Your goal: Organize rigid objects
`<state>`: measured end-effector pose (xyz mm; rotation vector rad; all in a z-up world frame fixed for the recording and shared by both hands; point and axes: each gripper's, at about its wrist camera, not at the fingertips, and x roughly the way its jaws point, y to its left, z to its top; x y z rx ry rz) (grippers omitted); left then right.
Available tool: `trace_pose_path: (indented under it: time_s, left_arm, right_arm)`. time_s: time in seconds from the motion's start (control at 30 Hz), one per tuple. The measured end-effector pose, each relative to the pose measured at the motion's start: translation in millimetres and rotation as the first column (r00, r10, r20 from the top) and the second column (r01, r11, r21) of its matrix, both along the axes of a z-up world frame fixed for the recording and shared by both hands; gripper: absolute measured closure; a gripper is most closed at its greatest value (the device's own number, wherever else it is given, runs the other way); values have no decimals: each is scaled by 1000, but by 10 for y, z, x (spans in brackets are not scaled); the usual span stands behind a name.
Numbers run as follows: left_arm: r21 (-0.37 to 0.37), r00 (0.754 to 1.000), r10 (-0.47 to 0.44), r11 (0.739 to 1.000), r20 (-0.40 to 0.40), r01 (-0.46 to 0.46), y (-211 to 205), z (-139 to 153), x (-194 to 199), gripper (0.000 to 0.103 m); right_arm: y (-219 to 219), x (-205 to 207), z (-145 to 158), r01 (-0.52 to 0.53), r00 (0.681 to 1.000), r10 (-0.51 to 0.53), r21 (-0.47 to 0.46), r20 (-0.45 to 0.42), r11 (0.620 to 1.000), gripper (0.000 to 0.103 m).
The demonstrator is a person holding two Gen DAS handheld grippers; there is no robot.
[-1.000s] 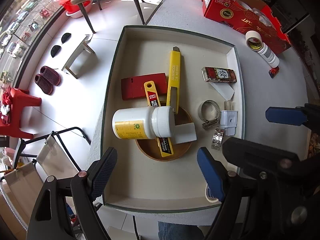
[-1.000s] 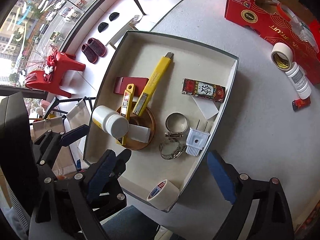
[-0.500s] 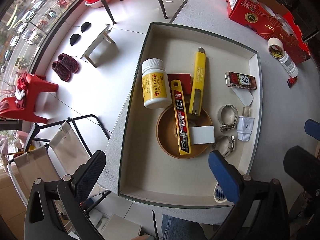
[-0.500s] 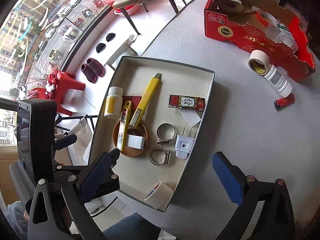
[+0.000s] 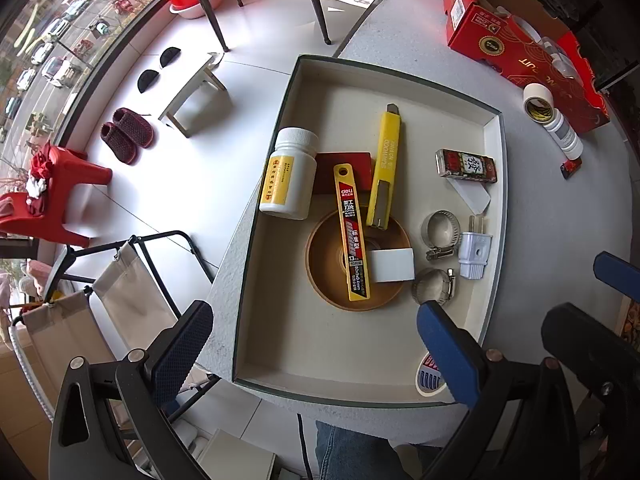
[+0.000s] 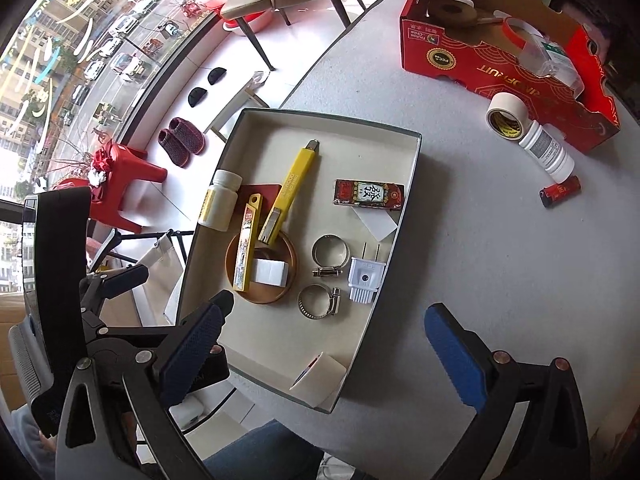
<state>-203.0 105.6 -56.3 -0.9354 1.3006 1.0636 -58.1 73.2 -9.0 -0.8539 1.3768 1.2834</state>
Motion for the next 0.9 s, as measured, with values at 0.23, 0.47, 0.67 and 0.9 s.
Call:
trace_pose_path:
  time_s: [0.23, 0.47, 0.67, 0.9]
  left_arm:
    - [-7, 1000, -5, 1000, 0, 5, -11, -7, -19, 1]
    - [-4, 1000, 1, 1000, -1, -1, -7, 1, -56, 1]
    - [4, 1000, -13, 1000, -14, 13, -25, -9, -78, 1]
    - [9, 999, -42, 999, -31, 42, -72, -32, -94, 0]
  right_arm:
    - [7, -30, -3, -10, 1000, 10, -5, 1, 1000, 1]
    - [21, -82, -1, -22, 1000, 22, -9, 5, 1000, 1]
    - [33, -116, -14, -36, 999, 36, -19, 23, 999, 1]
    - [39, -133, -35, -44, 998, 45, -31, 36, 999, 1]
